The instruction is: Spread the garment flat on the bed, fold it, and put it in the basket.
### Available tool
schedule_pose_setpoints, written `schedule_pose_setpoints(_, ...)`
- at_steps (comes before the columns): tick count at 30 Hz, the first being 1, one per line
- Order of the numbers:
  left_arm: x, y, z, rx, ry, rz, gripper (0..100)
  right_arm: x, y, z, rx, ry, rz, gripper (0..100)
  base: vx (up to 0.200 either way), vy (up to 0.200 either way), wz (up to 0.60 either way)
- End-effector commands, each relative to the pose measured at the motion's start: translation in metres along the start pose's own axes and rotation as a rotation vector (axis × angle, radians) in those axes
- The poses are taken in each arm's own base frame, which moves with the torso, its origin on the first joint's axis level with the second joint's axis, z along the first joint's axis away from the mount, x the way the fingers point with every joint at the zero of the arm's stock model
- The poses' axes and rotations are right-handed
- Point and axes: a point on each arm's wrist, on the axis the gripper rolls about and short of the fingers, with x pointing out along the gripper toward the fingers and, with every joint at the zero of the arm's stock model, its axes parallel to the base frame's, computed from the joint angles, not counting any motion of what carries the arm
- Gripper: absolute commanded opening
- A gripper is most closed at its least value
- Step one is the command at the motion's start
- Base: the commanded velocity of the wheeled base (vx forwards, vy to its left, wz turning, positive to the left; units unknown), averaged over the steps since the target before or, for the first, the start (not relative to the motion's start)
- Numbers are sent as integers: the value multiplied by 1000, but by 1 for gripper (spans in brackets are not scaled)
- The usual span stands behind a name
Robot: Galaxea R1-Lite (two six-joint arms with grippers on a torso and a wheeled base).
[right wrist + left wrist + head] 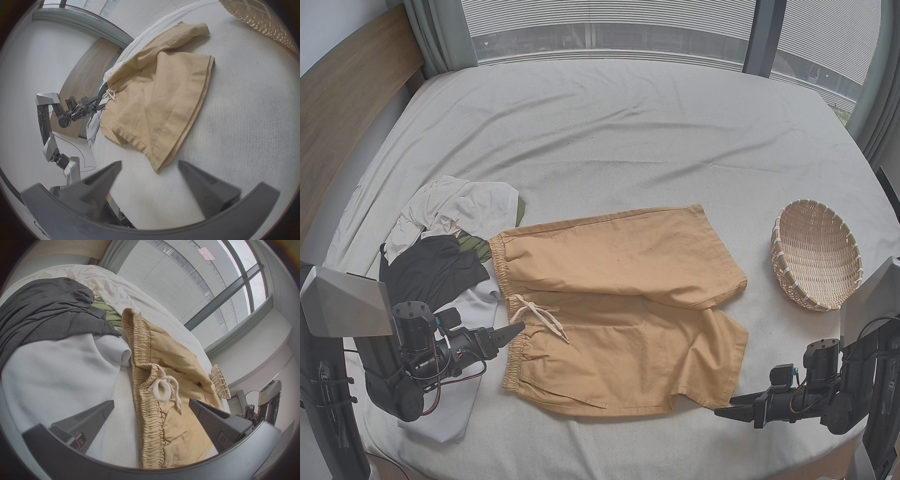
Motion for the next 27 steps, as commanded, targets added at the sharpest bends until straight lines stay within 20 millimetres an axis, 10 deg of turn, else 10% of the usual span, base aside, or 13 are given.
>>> schedule_pose_setpoints(1,0,0,0,1,-1,-2,100,-16,-7,30,-22,-157,-39,100,0,0,0)
schedule_pose_setpoints(9,1,-1,-1,1,2,-3,100,-19,-29,82,102,-373,-36,100,0,0,0)
schedule_pose_setpoints(27,2,1,-1,0,0,-1,100,0,-31,74,196,-317,-1,100,0,0,0)
